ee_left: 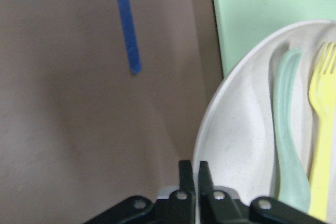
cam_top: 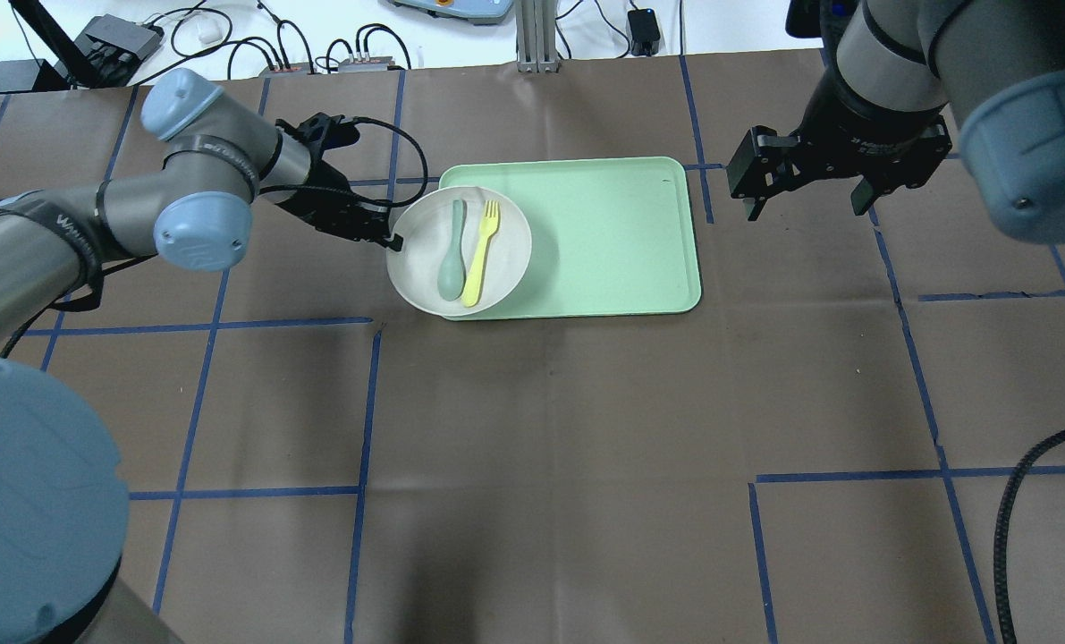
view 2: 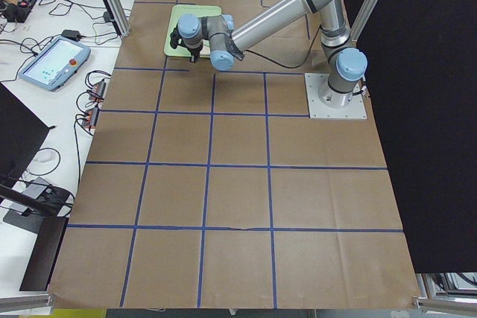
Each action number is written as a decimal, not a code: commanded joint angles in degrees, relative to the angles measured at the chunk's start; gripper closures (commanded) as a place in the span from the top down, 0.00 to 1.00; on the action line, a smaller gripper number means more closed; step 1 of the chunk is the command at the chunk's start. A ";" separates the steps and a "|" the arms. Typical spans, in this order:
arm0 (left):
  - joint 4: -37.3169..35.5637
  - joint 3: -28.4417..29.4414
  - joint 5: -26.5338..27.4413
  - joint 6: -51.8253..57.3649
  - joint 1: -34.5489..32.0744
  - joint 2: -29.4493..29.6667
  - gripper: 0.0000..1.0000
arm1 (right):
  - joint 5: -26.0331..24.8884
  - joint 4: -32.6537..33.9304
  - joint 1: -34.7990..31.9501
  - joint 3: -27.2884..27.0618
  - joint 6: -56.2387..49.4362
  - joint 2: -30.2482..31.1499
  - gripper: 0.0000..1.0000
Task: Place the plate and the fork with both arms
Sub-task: 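Slide the plate with the left gripper onto the mint-green tray, then open the left gripper and release the plate on the tray, then lift the left gripper away while the right gripper moves over the plate, then lower the right gripper onto the yellow fork on the plate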
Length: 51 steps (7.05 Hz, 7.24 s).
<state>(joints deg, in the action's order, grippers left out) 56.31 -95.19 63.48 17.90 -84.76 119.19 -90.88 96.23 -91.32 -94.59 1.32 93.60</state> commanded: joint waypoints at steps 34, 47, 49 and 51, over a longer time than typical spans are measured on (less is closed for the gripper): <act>37.74 0.01 25.91 -14.38 -6.56 -35.60 0.99 | 0.09 3.78 -11.78 22.08 15.45 -28.81 1.00; 37.74 0.01 25.91 -14.12 -6.56 -35.61 0.99 | -0.88 20.75 -14.50 21.82 21.53 -45.52 0.49; 37.74 0.01 25.91 -14.12 -6.56 -35.61 0.99 | -0.88 21.18 -14.50 21.99 21.53 -47.18 0.49; 37.74 0.01 25.91 -14.12 -6.56 -35.61 0.99 | -0.88 21.98 -14.42 21.99 21.53 -47.64 0.49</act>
<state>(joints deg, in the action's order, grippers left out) 94.04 -95.19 89.38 3.78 -91.32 83.59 -91.76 117.88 -105.80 -72.62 22.85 46.24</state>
